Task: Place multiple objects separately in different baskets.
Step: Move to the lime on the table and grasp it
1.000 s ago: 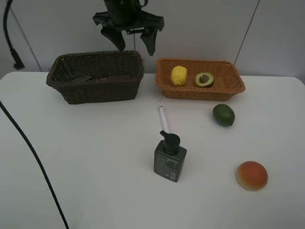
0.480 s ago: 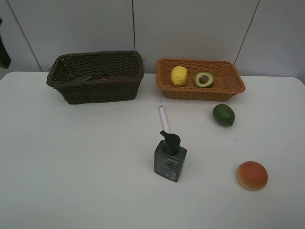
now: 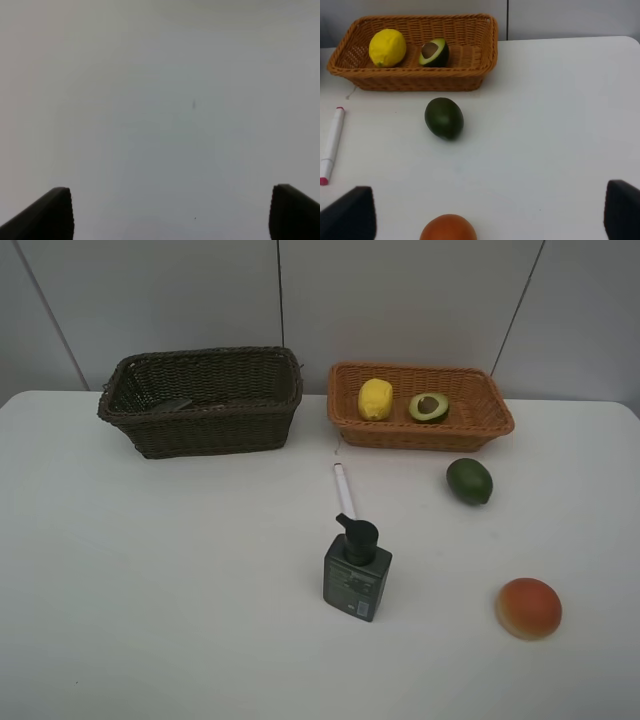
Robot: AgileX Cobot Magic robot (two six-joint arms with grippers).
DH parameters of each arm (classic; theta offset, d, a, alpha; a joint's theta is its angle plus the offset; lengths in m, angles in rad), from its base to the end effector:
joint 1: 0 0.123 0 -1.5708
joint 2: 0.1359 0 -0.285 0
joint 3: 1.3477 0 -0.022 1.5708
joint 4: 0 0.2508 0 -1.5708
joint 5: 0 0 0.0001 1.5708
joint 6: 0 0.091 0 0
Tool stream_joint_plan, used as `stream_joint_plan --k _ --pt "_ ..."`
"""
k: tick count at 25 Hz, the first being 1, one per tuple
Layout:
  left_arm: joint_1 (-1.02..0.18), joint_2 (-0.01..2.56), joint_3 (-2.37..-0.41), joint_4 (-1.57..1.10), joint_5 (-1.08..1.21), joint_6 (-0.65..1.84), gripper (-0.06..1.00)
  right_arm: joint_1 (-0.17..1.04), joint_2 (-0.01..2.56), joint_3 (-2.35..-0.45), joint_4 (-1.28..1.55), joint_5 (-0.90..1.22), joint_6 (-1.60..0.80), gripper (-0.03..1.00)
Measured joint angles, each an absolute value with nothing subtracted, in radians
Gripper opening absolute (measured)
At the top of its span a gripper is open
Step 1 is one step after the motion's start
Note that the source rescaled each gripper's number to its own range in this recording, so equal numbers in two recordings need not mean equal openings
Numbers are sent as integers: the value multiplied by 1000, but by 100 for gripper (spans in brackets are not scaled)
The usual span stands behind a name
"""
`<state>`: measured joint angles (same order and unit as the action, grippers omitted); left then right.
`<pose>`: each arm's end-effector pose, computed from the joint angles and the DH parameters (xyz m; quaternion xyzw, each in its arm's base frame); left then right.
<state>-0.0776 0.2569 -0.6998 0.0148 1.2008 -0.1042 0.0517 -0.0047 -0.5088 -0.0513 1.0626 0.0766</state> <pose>0.0132 0.0002 0.3213 -0.0126 0.9003 -0.0321 0.4339 -0.0065 -0.0044 0.2796 0.0118 0.8498 0.0082 0.5269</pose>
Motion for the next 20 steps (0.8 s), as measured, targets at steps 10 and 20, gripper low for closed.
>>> stream_joint_plan --k 10,20 --pt "-76 -5 -574 -44 1199 0 100 52 -5 -509 -51 1063 77 100" --pt "-76 -7 -510 -48 1067 45 100 52 -5 -509 -51 1063 77 100"
